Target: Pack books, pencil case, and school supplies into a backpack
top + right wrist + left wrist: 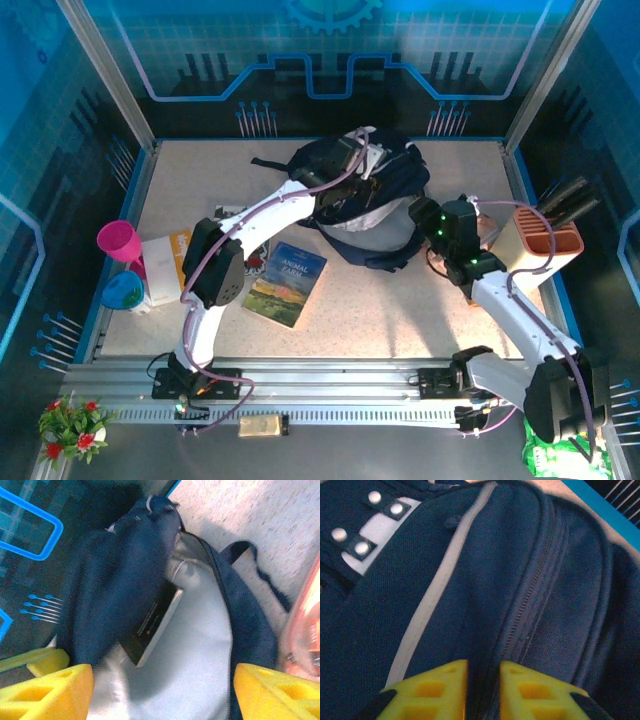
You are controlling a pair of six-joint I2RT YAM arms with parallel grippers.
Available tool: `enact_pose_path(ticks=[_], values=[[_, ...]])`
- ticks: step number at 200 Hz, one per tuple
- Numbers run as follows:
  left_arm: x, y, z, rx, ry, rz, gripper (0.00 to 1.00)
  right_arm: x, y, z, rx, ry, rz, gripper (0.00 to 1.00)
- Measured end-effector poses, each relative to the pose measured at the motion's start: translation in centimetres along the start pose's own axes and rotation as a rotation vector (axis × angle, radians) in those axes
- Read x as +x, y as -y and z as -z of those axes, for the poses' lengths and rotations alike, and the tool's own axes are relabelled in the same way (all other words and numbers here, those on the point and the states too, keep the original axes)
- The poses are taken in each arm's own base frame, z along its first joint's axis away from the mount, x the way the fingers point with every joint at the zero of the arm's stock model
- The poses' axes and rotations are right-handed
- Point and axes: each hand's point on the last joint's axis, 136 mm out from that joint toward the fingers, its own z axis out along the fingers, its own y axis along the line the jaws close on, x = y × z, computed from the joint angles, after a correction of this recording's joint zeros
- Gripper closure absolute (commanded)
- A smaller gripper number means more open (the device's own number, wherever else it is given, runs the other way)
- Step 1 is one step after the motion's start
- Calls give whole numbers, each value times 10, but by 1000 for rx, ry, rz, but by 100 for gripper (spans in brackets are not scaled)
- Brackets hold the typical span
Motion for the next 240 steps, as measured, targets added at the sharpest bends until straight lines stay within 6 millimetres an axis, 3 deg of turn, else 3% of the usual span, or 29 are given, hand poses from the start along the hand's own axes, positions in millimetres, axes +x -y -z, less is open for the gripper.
enact_pose_path(ticks=[17,47,80,116,140,184,240], values=[[14,1,2,19,-17,30,45,-6,-4,1,12,10,54,20],[34,-9,21,5,-34,107,36,-9,-26,-6,-15,-16,141,20],[66,-53,57,-65,-45,265,27,18,-60,-21,-75,-133,260,20],[111,-121,105,-198,-41,475,13,77,-93,-33,-146,-309,405,19],[134,-151,134,-283,-19,555,6,126,-108,-37,-175,-434,518,19],[151,-177,169,-373,23,639,1,208,-120,-39,-203,-649,731,19],[179,-187,175,-414,-27,696,1,297,-113,-34,-193,-879,991,18]])
